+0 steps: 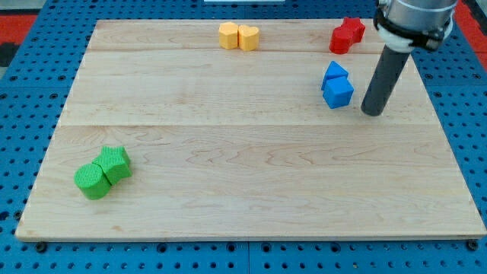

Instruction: Separate the triangle from the cube

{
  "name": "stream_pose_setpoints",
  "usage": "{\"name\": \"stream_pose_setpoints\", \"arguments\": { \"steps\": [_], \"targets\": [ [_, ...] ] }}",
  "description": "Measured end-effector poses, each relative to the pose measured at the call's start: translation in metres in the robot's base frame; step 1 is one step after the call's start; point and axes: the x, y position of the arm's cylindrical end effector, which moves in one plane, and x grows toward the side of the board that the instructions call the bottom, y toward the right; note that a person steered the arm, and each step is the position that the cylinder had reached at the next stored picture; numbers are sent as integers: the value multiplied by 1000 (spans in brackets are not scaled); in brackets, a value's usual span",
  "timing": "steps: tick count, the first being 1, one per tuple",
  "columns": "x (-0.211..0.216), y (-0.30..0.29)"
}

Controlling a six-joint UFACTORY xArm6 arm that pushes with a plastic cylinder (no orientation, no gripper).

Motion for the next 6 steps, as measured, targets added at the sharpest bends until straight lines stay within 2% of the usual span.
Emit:
{"name": "stream_pose_setpoints", "arguments": {
  "steps": [1,2,3,5,6],
  "targets": [
    [-38,6],
    [-54,-81],
    [-39,-172],
    [-41,-178],
    [-38,-202]
  ]
}}
